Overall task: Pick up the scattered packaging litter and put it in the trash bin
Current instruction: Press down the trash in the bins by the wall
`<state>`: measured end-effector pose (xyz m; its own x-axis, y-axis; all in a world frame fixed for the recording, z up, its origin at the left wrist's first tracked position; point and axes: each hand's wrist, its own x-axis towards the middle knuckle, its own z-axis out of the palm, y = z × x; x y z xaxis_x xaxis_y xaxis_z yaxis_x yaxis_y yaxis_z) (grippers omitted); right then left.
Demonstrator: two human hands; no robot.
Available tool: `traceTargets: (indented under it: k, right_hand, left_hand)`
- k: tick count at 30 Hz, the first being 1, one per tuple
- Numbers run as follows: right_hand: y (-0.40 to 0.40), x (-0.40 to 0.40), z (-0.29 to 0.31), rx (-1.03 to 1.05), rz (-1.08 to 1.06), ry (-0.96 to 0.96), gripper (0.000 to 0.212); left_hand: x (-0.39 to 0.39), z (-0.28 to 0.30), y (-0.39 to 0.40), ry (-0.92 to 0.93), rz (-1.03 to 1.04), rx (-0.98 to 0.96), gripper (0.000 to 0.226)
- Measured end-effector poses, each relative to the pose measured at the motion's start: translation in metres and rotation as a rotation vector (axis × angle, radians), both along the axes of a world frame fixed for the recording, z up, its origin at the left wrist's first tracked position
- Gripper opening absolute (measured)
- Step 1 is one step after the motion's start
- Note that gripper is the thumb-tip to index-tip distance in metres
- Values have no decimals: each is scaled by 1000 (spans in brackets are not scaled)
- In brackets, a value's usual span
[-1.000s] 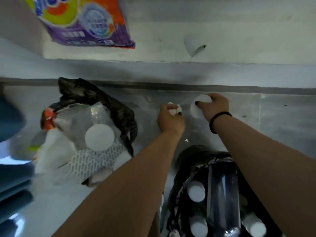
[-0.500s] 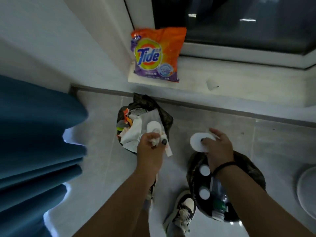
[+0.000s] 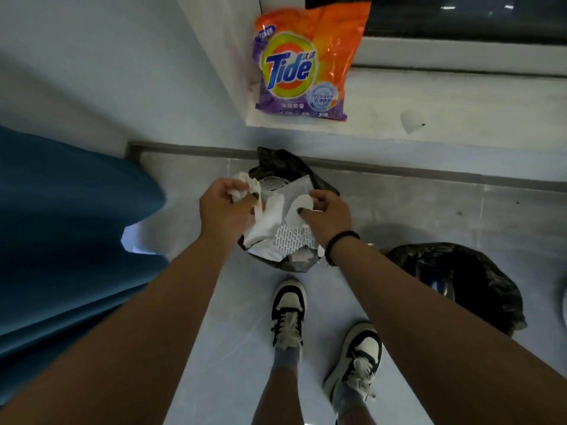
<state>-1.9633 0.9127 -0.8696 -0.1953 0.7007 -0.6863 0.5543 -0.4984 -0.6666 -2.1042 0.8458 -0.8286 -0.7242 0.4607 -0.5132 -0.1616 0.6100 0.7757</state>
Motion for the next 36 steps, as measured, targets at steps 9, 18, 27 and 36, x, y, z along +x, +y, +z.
traceTargets:
  k: [9, 18, 27, 36]
  right_hand:
    - [-5, 23, -9, 138, 68, -170, 29]
    - [9, 20, -13, -4, -280, 15, 25]
    - [35, 41, 5, -219, -835, 346, 23]
    - [25, 73, 3, -177, -994, 217, 23]
  left_hand:
    - [-48, -40, 26, 221, -300, -158, 25]
    - [-60, -56, 66, 398, -786, -155, 25]
    - [-54, -77, 86, 345, -1143, -229, 40]
    - [-55, -70, 83, 254, -760, -220, 31]
